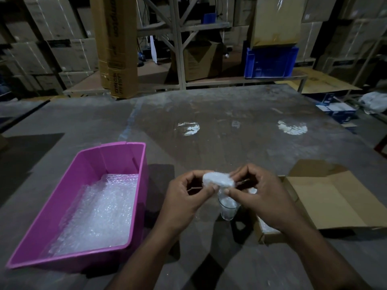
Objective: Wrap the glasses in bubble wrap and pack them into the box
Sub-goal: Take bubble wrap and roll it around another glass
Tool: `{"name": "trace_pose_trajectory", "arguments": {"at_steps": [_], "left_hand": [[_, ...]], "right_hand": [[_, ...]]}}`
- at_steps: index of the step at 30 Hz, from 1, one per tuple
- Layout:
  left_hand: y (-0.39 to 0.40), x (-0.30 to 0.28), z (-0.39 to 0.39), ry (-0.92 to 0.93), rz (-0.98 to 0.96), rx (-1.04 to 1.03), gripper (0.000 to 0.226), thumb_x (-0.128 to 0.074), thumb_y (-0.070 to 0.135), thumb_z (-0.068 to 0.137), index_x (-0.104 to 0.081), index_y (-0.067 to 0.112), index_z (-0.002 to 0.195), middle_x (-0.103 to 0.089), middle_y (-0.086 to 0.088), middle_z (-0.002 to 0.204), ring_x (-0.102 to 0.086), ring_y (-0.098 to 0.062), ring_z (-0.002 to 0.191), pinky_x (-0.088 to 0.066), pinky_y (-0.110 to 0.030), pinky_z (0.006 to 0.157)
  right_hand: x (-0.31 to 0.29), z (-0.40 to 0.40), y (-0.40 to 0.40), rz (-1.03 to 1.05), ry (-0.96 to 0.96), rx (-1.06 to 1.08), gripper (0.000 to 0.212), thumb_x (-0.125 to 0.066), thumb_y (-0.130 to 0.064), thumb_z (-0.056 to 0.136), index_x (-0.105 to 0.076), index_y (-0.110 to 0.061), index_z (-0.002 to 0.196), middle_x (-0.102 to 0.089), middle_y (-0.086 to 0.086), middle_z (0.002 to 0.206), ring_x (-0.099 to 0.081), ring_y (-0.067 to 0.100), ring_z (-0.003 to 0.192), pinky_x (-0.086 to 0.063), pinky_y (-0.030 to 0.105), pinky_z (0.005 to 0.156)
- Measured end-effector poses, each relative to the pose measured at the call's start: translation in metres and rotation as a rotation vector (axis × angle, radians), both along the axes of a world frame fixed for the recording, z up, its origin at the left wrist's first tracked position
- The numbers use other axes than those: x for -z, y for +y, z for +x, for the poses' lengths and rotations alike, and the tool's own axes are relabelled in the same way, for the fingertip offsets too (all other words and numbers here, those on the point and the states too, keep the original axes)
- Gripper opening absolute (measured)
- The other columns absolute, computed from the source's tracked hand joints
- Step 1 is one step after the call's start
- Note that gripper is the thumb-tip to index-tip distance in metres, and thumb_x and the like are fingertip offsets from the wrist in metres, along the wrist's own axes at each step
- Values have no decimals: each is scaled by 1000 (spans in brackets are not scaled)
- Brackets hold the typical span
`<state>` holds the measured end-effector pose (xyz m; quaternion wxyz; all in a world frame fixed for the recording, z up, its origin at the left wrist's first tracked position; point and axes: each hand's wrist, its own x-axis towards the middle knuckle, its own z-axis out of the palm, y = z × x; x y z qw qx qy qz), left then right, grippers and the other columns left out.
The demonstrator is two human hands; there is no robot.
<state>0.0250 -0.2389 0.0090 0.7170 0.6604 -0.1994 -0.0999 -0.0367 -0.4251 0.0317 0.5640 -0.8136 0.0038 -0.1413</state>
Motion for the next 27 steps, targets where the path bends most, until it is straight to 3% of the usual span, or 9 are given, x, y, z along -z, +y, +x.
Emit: {"name": "trace_pose_trajectory", "arguments": {"at_steps": [4, 7, 9, 12, 15, 19, 22, 27], "left_hand": [[-14, -6, 8, 16, -41, 17, 27, -77, 1, 84, -72, 7, 111, -78, -8, 105, -74, -21, 98, -58, -30, 86], [-21, -4, 18, 0, -40, -10, 26, -76, 3, 86, -73, 11, 111, -78, -5, 105, -72, -15, 97, -56, -24, 86], [-21, 1, 27, 12, -54, -78, 24, -77, 6, 87, -75, 16, 109, -77, -3, 103, -69, -14, 97, -57, -31, 89], [-21, 9, 38, 54, -49, -116, 19, -75, 7, 89, -74, 14, 106, -76, -3, 100, -67, -14, 93, -58, -38, 90], [-29, 14, 43, 74, -28, -105, 23, -76, 8, 88, -73, 16, 110, -76, -5, 105, -69, -14, 96, -60, -32, 87], [-49, 12, 48, 102, -57, 0, 37, -72, 9, 92, -66, 13, 128, -76, -6, 113, -72, -18, 103, -59, -33, 88], [-57, 12, 51, 151, -111, 38, 36, -67, 9, 96, -63, 12, 131, -76, -11, 111, -73, -21, 97, -60, -36, 85], [-56, 13, 56, 207, -163, 76, 32, -68, 8, 95, -65, 7, 127, -75, -17, 111, -72, -25, 97, -60, -35, 85]], "right_hand": [[-7, 3, -14, -89, 23, 21, 28, -87, -18, 76, -62, -20, 86, -70, -4, 82, -66, 10, 69, -54, 25, 63], [-7, 15, -28, -47, 21, 54, 47, -81, -14, 83, -58, -33, 120, -61, -5, 90, -60, 6, 70, -54, 27, 66], [-6, 24, -40, -101, 8, 85, 61, -74, -15, 90, -48, -40, 139, -54, -7, 96, -54, 3, 73, -51, 23, 70], [-7, 38, -53, -200, 41, 86, 32, -67, -17, 95, -60, -40, 116, -55, -5, 103, -62, 8, 85, -50, 26, 76], [-3, 51, -55, -183, 64, 85, 18, -69, -16, 92, -62, -32, 99, -58, 4, 105, -65, 18, 85, -56, 35, 77], [2, 62, -44, -129, 83, -6, 34, -76, -19, 88, -59, -31, 114, -63, 2, 106, -64, 18, 78, -57, 32, 68], [6, 64, -39, -152, 73, -66, 61, -81, -25, 85, -52, -34, 138, -60, -3, 120, -68, 19, 93, -62, 37, 81], [6, 68, -49, -129, 84, -163, 78, -86, -23, 77, -49, -45, 143, -55, -7, 129, -64, 9, 113, -58, 32, 94]]}}
